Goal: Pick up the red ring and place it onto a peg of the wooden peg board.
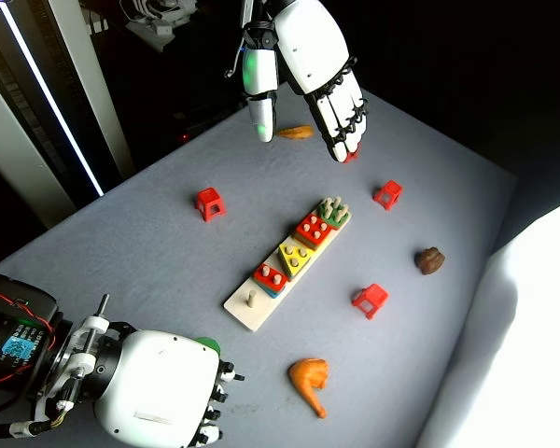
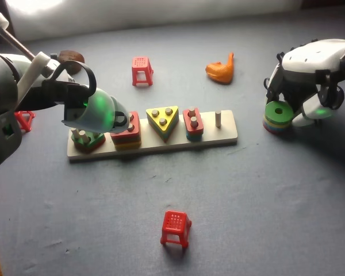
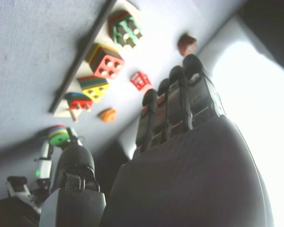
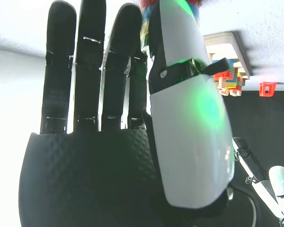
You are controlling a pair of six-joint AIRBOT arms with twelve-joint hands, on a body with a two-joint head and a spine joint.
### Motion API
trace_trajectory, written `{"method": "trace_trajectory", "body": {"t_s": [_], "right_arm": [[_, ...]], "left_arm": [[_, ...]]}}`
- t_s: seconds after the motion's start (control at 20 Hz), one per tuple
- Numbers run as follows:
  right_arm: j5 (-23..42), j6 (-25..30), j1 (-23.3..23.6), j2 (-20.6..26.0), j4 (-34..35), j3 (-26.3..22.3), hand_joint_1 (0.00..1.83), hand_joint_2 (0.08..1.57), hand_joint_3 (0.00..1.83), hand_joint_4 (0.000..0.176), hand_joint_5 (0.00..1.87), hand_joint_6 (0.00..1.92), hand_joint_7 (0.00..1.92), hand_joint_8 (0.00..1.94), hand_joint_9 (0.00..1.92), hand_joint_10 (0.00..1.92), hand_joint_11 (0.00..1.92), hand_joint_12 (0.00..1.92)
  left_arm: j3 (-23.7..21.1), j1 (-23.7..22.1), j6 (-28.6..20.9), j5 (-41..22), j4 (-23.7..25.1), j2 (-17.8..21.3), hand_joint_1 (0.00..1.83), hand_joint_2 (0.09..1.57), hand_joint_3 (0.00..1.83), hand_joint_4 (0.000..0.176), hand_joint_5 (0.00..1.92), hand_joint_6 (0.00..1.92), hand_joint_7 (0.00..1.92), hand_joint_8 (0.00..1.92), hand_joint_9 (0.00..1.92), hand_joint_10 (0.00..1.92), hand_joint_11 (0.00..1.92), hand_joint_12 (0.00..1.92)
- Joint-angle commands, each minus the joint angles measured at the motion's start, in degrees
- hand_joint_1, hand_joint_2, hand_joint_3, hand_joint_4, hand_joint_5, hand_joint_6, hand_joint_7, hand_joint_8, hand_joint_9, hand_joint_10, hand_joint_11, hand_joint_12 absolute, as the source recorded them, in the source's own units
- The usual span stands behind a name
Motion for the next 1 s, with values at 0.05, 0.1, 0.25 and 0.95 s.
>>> {"method": "trace_trajectory", "body": {"t_s": [0.05,0.1,0.25,0.95], "right_arm": [[3.2,-0.1,0.9,0.2,-0.1,0.2,1.24,1.09,0.0,0.0,1.06,0.96,1.03,0.83,1.0,0.64,0.76,1.34],[3.2,0.2,1.4,0.3,-0.1,0.2,1.24,1.09,0.0,0.0,1.05,0.97,1.02,0.85,1.03,0.54,0.75,1.34],[3.2,1.3,2.7,0.3,-0.1,0.1,1.37,1.1,0.0,0.0,1.02,0.98,1.04,0.77,0.89,1.16,0.77,1.33],[2.1,0.6,4.0,0.7,-0.1,0.0,1.18,1.17,0.0,0.0,0.87,1.15,0.89,0.44,0.74,0.75,0.53,1.28]], "left_arm": [[-0.1,-0.3,-0.2,-0.1,4.9,0.1,0.0,1.23,0.0,0.0,0.1,0.01,0.09,0.01,0.1,0.01,0.0,0.33],[-0.1,-0.3,-0.2,-0.1,4.9,0.1,0.0,1.23,0.0,0.0,0.11,0.01,0.09,0.01,0.1,0.01,0.0,0.33],[0.0,-0.3,-0.2,-0.1,4.9,0.1,0.0,1.24,0.0,0.0,0.07,0.0,0.05,0.0,0.06,0.0,0.0,0.25],[0.0,-0.3,-0.2,-0.1,4.9,0.1,0.0,1.24,0.0,0.0,0.08,0.0,0.05,0.0,0.06,0.0,0.0,0.27]]}}
